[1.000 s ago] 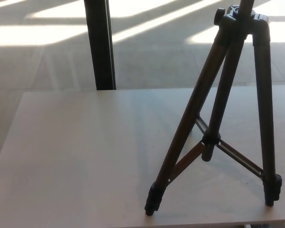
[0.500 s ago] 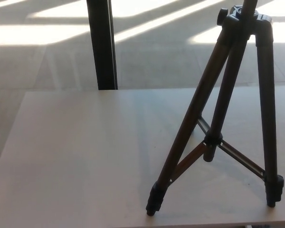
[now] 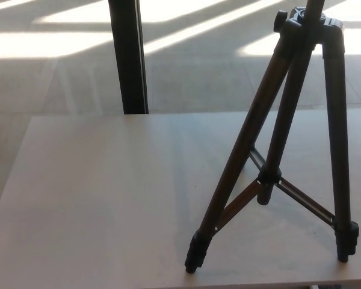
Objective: Use both hands of the robot to pick up the tripod lying in the middle of the desk and make it stand upright on the desk
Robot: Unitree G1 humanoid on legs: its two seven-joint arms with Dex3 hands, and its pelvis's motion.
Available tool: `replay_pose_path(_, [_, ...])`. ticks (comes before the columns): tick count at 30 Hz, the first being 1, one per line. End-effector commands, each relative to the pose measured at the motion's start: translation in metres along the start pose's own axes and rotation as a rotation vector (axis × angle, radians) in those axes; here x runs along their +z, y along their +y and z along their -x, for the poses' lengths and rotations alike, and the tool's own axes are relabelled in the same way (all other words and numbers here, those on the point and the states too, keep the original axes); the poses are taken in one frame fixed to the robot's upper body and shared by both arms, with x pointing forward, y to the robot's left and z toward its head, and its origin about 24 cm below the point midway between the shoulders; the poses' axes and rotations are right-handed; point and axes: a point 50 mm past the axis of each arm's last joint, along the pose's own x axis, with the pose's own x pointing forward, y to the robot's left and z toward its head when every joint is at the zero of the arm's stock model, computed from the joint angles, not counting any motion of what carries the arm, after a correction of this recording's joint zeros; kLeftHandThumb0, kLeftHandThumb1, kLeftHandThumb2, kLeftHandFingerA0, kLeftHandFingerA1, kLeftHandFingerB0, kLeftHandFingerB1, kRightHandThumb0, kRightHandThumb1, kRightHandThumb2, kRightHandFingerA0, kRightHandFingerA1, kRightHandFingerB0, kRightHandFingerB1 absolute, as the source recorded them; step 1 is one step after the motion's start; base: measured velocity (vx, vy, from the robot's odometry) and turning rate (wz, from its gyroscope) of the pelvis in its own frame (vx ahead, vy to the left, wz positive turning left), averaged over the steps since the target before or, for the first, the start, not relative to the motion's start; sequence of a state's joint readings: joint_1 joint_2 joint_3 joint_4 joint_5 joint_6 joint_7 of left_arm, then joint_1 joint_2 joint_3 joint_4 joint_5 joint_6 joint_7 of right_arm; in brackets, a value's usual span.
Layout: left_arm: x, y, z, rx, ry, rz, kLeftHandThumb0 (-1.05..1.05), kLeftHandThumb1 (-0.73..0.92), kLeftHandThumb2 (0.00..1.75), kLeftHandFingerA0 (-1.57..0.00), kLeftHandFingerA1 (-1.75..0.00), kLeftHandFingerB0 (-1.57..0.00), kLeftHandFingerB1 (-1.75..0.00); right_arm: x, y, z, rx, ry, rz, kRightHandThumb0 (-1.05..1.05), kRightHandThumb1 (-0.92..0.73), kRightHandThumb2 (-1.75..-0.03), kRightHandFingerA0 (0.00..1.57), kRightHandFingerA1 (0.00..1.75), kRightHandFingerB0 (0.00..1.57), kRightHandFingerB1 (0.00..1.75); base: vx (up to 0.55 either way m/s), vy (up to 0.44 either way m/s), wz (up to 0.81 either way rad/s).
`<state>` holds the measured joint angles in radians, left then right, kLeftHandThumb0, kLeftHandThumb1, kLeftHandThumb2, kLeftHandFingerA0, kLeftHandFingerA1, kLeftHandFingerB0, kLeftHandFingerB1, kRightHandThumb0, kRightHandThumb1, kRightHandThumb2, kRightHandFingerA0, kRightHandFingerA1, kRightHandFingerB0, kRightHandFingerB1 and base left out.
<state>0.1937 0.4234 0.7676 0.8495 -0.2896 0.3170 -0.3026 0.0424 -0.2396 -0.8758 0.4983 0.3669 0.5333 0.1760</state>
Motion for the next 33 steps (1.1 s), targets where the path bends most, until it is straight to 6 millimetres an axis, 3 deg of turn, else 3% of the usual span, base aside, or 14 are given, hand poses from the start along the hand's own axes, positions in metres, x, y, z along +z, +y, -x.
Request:
replay_pose_path(1, [0.01,0.003,0.001,-0.015,-0.018,-0.023,-0.79,0.65,0.6,-0.36,-0.97,-0.24,-0.74,0.011,-0.005,-0.002,0.048,-0.045,0.006,-0.72,-0.64,-0.6,0.0,0.3,0.14,0.31,0.0,0.0,0.0])
replay_pose_path(2, [0.01,0.003,0.001,-0.012,-0.017,-0.026,-0.77,0.65,0.6,-0.39,-1.0,-0.26,-0.76,0.011,-0.005,-0.001,0.023,-0.046,-0.012,-0.75,-0.5,-0.87,0.02,0.3,0.09,0.37,0.0,0.0,0.0])
replay_pose_path(8, [0.007,0.003,0.002,-0.007,-0.026,0.006,-0.77,0.64,0.59,-0.37,-0.94,-0.27,-0.74,0.012,-0.001,0.0,0.038,-0.043,0.04,-0.74,-0.53,-0.89,0.01,0.35,0.09,0.39,0.0,0.0,0.0])
replay_pose_path(11, [0.008,0.003,0.003,-0.01,-0.02,-0.007,-0.77,0.66,0.6,-0.4,-1.03,-0.29,-0.76,0.013,-0.002,-0.001,0.068,-0.037,0.078,-0.7,-0.71,-0.61,0.01,0.27,0.1,0.29,0.0,0.0,0.0])
replay_pose_path(12, [0.008,0.003,0.003,-0.011,-0.019,-0.01,-0.68,0.49,0.99,-0.52,-0.86,-0.21,-0.64,0.013,-0.002,-0.001,0.062,-0.034,0.074,-0.71,-0.69,-0.6,0.03,0.33,0.11,0.31,0.0,0.0,0.0])
replay_pose_path(13, [0.008,0.003,0.003,-0.014,-0.02,-0.011,-0.78,0.64,0.6,-0.4,-0.99,-0.28,-0.75,0.013,-0.002,-0.002,0.052,-0.038,0.054,-0.74,-0.53,-0.9,0.02,0.32,0.09,0.38,0.0,0.0,0.0])
replay_pose_path(14, [0.008,0.003,0.002,-0.012,-0.022,-0.015,-0.78,0.65,0.6,-0.37,-0.95,-0.28,-0.76,0.013,-0.001,0.0,0.062,-0.041,0.031,-0.67,-0.69,-0.61,0.0,0.3,0.1,0.31,0.0,0.0,0.0])
replay_pose_path(18, [0.008,0.004,0.001,-0.016,-0.021,-0.025,-0.8,0.64,0.6,-0.41,-0.95,-0.29,-0.75,0.012,0.001,0.0,0.054,-0.038,0.029,-0.66,-0.69,-0.63,0.04,0.3,0.11,0.3,0.0,0.0,0.0])
replay_pose_path(19, [0.008,0.004,0.001,-0.018,-0.021,-0.028,-0.79,0.63,0.6,-0.44,-1.0,-0.3,-0.76,0.012,0.001,0.0,0.056,-0.035,0.031,-0.7,-0.51,-0.88,0.01,0.35,0.08,0.38,0.0,0.0,0.0])
replay_pose_path(26, [0.012,0.002,-0.001,-0.019,-0.026,-0.004,-0.75,0.66,0.59,-0.34,-0.9,-0.34,-0.75,0.012,0.004,-0.004,0.077,-0.028,0.043,-0.65,-0.66,-0.59,0.02,0.36,0.07,0.3,0.0,0.0,0.0])
replay_pose_path(27, [0.013,0.002,0.0,-0.025,-0.031,-0.032,-0.73,0.49,0.96,-0.41,-0.8,-0.36,-0.71,0.012,0.005,-0.003,0.067,-0.033,0.046,-0.65,-0.47,-0.85,0.02,0.37,0.06,0.38,0.0,0.0,0.0])
replay_pose_path(29, [0.013,0.001,0.0,-0.028,-0.032,-0.044,-0.73,0.49,0.96,-0.41,-0.8,-0.36,-0.71,0.012,0.005,-0.003,0.063,-0.036,0.049,-0.65,-0.47,-0.85,0.02,0.37,0.06,0.38,0.0,0.0,0.0])
replay_pose_path(30, [0.014,0.001,0.0,-0.029,-0.034,-0.041,-0.77,0.66,0.6,-0.37,-0.95,-0.34,-0.76,0.012,0.005,-0.003,0.072,-0.037,0.048,-0.63,-0.48,-0.86,0.01,0.36,0.06,0.38,0.0,0.0,0.0])
replay_pose_path(33, [0.014,0.002,0.0,-0.029,-0.034,-0.036,-0.77,0.67,0.6,-0.36,-0.92,-0.33,-0.73,0.011,0.007,-0.002,0.072,-0.03,0.043,-0.63,-0.66,-0.59,0.02,0.34,0.16,0.31,0.0,0.0,0.0])
